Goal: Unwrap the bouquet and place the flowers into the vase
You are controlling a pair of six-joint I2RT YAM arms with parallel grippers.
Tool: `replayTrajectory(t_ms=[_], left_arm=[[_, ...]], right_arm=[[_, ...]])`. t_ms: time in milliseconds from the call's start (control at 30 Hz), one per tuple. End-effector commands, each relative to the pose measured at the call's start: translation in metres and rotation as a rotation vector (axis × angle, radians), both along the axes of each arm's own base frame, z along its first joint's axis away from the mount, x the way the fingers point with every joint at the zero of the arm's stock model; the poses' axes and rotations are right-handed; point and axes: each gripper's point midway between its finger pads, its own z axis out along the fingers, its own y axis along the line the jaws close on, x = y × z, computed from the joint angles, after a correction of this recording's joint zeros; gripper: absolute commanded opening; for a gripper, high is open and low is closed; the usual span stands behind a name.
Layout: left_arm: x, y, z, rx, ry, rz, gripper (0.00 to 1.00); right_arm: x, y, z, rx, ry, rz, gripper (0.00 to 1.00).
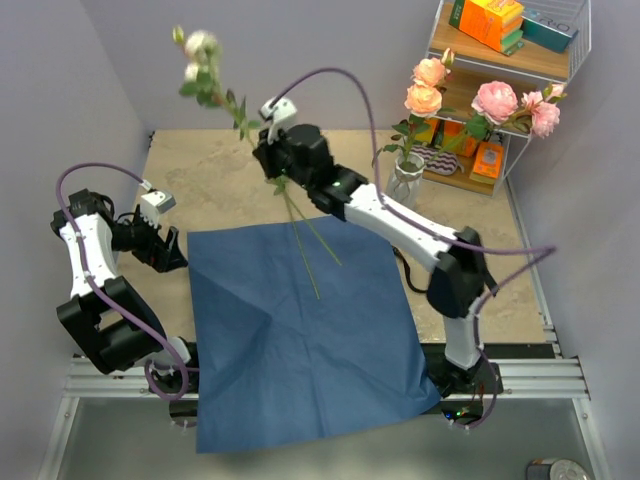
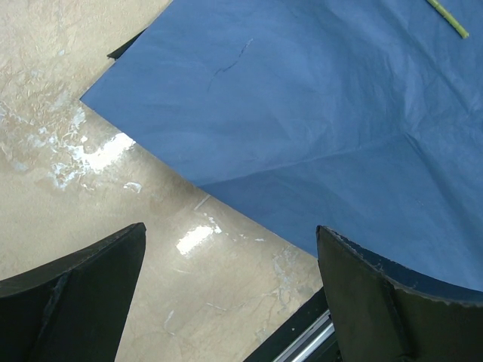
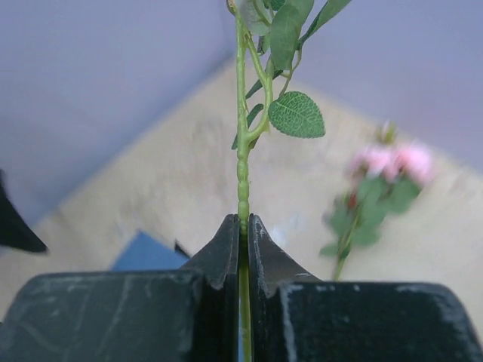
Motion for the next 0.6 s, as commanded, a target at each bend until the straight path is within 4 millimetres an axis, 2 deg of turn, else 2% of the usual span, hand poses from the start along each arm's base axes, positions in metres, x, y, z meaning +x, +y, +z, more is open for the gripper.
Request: replayTrajectory(t_ms=[0, 33, 67, 100, 167, 200, 267, 300, 367, 433, 467, 500, 567], left_arm=[[0.002, 0.001, 0.003, -0.014, -0.030, -0.010, 0.99], [0.003, 0.001, 0.003, -0.014, -0.033, -0.012, 0.99], [0.002, 0.001, 0.004, -0.011, -0.033, -0.013, 0.99], [0.002, 0.002, 0.004, -0.011, -0.034, -0.012, 0.99], [0.003, 0.002, 0.004, -0.011, -0.036, -0.014, 0.99], [0.004, 0.003, 0.004, -0.011, -0.034, -0.009, 0.99], [0.005, 0.003, 0.005, -0.020, -0.031, -0.010, 0.99], [0.007, 0.003, 0.006, -0.022, -0.034, -0.012, 0.99], [0.008, 0.002, 0.008, -0.037, -0.031, -0.012, 0.99], [0.009, 0.001, 0.009, -0.048, -0.030, -0.013, 0.99], [0.010, 0.002, 0.009, -0.051, -0.030, -0.013, 0.99], [0.010, 0.002, 0.009, -0.054, -0.028, -0.013, 0.99], [0.010, 0.002, 0.009, -0.052, -0.027, -0.017, 0.99]], right_arm=[[-0.032, -0.063, 0.170, 0.170, -0.425, -0.079, 0.00], [-0.039, -0.079, 0.185, 0.183, -0.487, -0.119, 0.00], [-0.049, -0.099, 0.222, 0.280, -0.614, -0.171, 0.00], [-0.062, -0.130, 0.230, 0.255, -0.699, -0.240, 0.00], [-0.075, -0.164, 0.260, 0.284, -0.830, -0.342, 0.00], [-0.077, -0.182, 0.270, 0.231, -0.880, -0.413, 0.00], [-0.078, -0.204, 0.283, 0.188, -0.945, -0.502, 0.00], [-0.076, -0.214, 0.284, 0.169, -0.963, -0.540, 0.00], [-0.080, -0.242, 0.295, 0.211, -1.010, -0.652, 0.00], [-0.072, -0.264, 0.285, 0.175, -1.024, -0.773, 0.00], [-0.078, -0.282, 0.292, 0.249, -1.058, -0.854, 0.00], [-0.077, -0.295, 0.293, 0.229, -1.081, -0.913, 0.00], [-0.071, -0.304, 0.291, 0.221, -1.097, -0.967, 0.00]])
